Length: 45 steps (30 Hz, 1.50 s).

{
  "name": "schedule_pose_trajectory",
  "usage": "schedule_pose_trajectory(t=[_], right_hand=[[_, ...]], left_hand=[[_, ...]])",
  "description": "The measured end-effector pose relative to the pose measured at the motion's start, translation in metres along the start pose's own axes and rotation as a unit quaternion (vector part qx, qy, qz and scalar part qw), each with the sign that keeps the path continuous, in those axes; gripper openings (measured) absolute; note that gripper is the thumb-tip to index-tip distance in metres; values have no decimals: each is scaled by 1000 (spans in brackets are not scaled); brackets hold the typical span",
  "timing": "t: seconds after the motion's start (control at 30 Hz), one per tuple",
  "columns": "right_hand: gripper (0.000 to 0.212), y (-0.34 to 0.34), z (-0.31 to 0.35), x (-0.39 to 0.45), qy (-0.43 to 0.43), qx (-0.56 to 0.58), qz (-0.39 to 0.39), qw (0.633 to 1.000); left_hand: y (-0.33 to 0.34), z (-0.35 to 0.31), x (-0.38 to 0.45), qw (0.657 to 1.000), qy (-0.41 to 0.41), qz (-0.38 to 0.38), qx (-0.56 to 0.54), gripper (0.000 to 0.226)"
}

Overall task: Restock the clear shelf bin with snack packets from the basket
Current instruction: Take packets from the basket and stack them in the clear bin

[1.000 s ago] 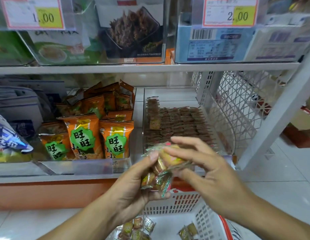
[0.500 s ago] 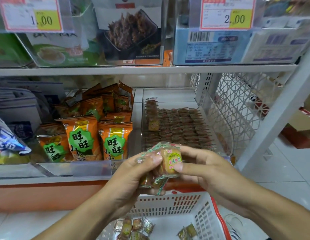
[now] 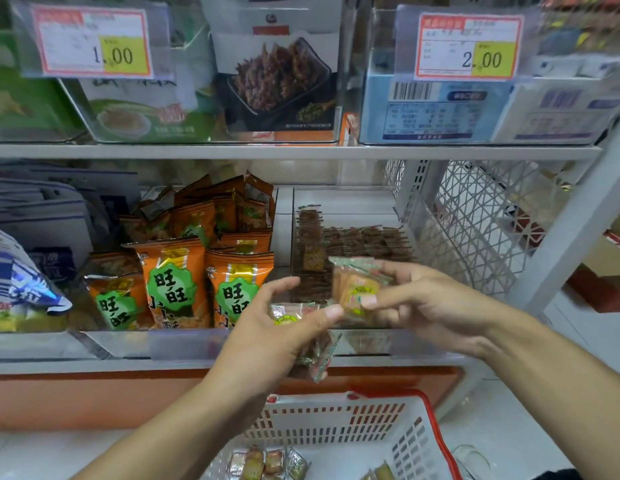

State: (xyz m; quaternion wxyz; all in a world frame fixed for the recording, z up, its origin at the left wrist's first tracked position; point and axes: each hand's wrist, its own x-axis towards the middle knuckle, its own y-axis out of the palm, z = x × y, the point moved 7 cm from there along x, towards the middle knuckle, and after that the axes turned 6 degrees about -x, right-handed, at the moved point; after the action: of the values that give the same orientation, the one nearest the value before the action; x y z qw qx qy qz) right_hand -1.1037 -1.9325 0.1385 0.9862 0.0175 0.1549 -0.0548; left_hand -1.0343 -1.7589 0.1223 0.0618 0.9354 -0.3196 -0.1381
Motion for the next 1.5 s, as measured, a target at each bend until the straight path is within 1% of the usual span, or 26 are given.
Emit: schedule_pose_trajectory(t=[0.03, 0.07, 0.1, 0.13, 0.2, 0.3, 0.33, 0.4, 0.43, 0.47, 0.5, 0.6, 0.7, 0.77, 0.83, 0.87, 0.97, 1.0, 1.07, 1.13, 1.2, 1.27, 1.3, 1.33, 1.4, 1.5], right_hand=[[58, -13, 1, 8, -11, -97, -83, 992], [60, -21, 5, 14, -18, -203, -153, 967], [62, -23, 7, 22, -17, -269, -193, 943], [63, -20, 6, 31, -12, -295, -209, 932], [61, -14, -1, 56, -3, -292, -212, 933], [35, -5, -7, 87, -6, -303, -236, 923], [32, -3, -7, 94, -9, -307, -251, 918], [39, -1, -9, 103, -9, -305, -274, 912], [48, 1, -11, 106, -8, -308, -279, 910], [57, 4, -11, 109, -6, -314, -279, 907], [62, 7, -11, 110, -6, -323, -275, 905], [63, 13, -7, 114, -20, -348, -246, 904], [72, 13, -4, 113, -35, -367, -229, 901], [79, 16, -5, 113, -32, -393, -204, 896], [80, 19, -8, 114, -26, -425, -179, 887], [79, 19, -9, 114, -25, -434, -173, 883], [84, 19, -10, 114, -36, -466, -157, 870], [86, 19, -11, 114, -41, -470, -149, 869], [89, 19, -12, 112, -54, -456, -140, 877], [88, 15, -5, 105, -57, -438, -161, 883], [81, 10, 10, 88, -73, -429, -222, 873], [54, 9, 29, 59, -154, -376, -292, 866], [40, 11, 33, 43, -196, -322, -302, 875], [36, 16, 33, 27, -220, -276, -290, 889], [49, 36, 21, 2, -207, -257, -227, 916], [72, 60, 1, -16, -155, -291, -157, 931]], left_hand=[[0, -1, 0, 1000, 5, -1, -4, 88], [1, 0, 1, 1000, 5, -1, -7, 95], [1, 3, 2, 1000, 3, -1, -8, 103], [2, 5, 3, 1000, 0, 0, -6, 109], [4, 6, 3, 1000, -3, -1, -6, 112], [2, 10, 7, 1000, -9, -14, -7, 107], [2, 11, 9, 1000, -13, -19, -7, 105], [-1, 14, 11, 999, -16, -30, -13, 100], [-2, 15, 13, 999, -15, -34, -17, 97], [-4, 16, 15, 999, -14, -36, -22, 94], [-5, 17, 16, 999, -14, -37, -27, 92], [-4, 17, 18, 999, -15, -31, -42, 90], [-3, 19, 18, 998, -24, -22, -50, 88], [-2, 16, 16, 999, -22, -21, -41, 95], [-2, 15, 15, 999, -22, -25, -35, 101], [-1, 15, 14, 999, -22, -25, -38, 99], [2, 13, 13, 998, -29, -28, -52, 81], [1, 12, 14, 998, -27, -36, -43, 79], [1, 10, 12, 997, -20, -53, -43, 83], [0, 6, 6, 994, -13, -77, -71, 81], [-2, 7, -1, 990, -20, -105, -96, 60], [-6, 10, -7, 983, -35, -128, -124, 40], [-7, 10, -9, 980, -41, -135, -142, 36], [-7, 10, -11, 977, -40, -137, -156, 36], [-8, 8, -12, 976, -31, -140, -161, 37], [-5, 5, -12, 980, -15, -126, -154, 37]])
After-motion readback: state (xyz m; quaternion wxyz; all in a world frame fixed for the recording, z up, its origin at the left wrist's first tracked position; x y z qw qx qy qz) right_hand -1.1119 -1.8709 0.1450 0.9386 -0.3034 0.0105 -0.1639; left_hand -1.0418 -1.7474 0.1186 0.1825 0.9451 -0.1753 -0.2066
